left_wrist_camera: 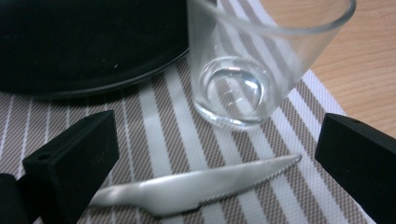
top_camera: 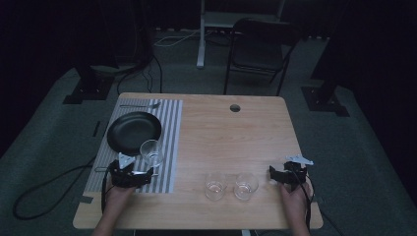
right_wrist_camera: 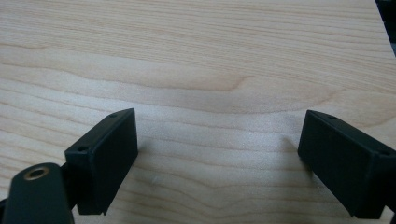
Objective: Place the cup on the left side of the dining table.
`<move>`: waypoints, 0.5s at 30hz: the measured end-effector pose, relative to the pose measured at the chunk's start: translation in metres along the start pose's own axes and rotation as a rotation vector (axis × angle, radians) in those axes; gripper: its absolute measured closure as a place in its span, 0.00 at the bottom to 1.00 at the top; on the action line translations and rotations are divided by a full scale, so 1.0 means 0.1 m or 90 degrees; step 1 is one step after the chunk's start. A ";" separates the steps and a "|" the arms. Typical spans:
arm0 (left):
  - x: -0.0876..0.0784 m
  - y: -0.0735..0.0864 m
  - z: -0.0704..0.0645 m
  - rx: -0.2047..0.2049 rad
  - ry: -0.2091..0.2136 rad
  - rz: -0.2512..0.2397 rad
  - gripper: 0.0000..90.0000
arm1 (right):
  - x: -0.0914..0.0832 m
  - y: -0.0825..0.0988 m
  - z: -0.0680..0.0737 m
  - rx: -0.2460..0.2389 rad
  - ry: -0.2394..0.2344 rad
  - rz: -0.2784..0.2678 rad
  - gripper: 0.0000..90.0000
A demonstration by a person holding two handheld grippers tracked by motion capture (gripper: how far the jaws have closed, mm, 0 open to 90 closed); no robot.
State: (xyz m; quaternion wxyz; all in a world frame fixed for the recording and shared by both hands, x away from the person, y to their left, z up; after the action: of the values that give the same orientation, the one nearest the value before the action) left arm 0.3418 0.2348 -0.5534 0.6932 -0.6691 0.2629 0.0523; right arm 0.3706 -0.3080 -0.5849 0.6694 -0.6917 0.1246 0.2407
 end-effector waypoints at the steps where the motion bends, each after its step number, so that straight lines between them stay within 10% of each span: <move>1: 0.00 0.00 0.00 0.000 0.000 0.000 0.00 | 0.00 0.00 0.00 0.000 0.000 0.000 0.13; 15: -0.16 0.25 0.26 -0.014 -0.059 0.044 0.00 | 0.00 0.00 0.00 0.000 0.001 0.000 0.13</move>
State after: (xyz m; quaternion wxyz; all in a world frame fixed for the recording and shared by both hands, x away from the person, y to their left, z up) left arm 0.3252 0.2666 -0.5702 0.6950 -0.6641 0.2525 0.1103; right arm 0.3704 -0.3079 -0.5849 0.6695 -0.6916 0.1252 0.2402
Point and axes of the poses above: each handheld gripper's, and its own axes: x roughly forward along the jaws, y roughly out of its underside, z roughly to its left, the point moved 5 cm from there along x, roughly forward along the jaws, and after that the axes turned 14 degrees about -z, right-handed, at the moved point
